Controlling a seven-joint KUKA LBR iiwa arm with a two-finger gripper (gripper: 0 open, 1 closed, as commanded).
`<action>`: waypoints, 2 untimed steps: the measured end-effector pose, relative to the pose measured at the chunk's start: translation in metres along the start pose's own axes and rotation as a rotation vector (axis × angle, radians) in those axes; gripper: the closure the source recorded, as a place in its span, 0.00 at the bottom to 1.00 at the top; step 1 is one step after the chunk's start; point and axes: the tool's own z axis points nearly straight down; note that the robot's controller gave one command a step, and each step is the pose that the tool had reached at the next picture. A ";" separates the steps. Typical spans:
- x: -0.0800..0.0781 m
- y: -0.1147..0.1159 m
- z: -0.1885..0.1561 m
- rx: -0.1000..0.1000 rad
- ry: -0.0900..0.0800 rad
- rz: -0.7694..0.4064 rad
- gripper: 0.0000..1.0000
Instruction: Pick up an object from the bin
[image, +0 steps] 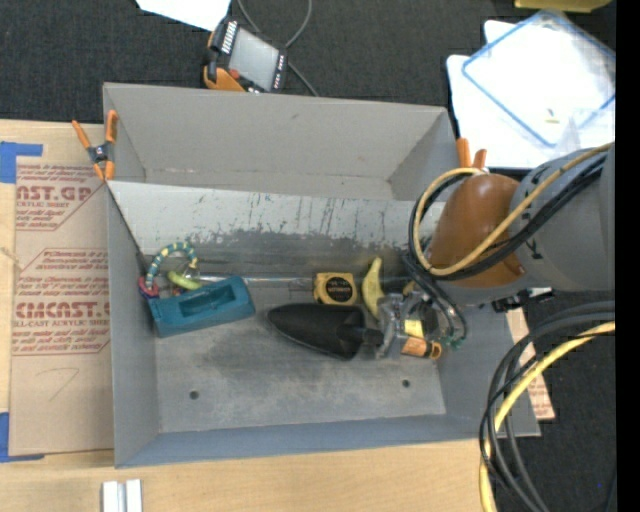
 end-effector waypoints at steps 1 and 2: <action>0.000 0.000 0.000 0.000 0.000 0.000 1.00; 0.000 0.000 0.000 0.000 0.000 0.000 1.00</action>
Offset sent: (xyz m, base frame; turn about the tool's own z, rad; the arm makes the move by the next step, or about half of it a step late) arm 0.0000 0.0000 0.0000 0.0000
